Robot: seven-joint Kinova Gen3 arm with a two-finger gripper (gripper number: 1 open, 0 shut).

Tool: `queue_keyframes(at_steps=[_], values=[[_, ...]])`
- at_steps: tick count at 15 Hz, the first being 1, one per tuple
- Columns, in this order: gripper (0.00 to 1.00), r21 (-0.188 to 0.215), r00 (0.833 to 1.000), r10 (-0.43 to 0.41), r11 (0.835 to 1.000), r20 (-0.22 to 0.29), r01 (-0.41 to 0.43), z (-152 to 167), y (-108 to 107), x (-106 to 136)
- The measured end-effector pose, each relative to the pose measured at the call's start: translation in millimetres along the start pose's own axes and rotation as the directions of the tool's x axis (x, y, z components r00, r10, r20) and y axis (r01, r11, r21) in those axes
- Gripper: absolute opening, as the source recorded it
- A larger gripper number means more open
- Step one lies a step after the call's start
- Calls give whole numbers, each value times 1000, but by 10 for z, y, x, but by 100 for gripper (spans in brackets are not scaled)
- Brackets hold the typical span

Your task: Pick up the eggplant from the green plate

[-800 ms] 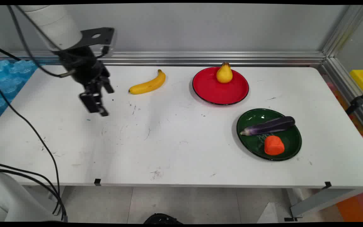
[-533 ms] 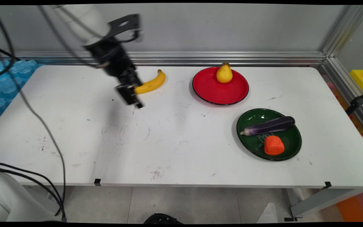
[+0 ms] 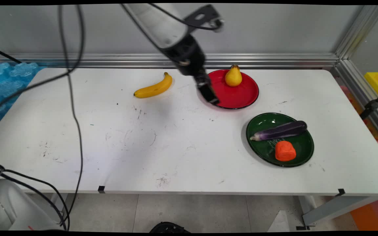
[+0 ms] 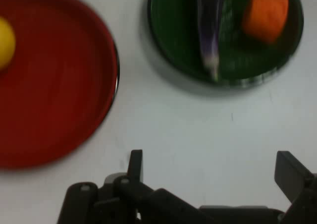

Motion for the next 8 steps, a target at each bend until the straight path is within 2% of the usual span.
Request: queue_keyframes(at_steps=[4,8], values=[[100,12,999,10,1000,-40,-10,533,70,441],[100,11,998,39,999,-52,-38,1051,151,750]])
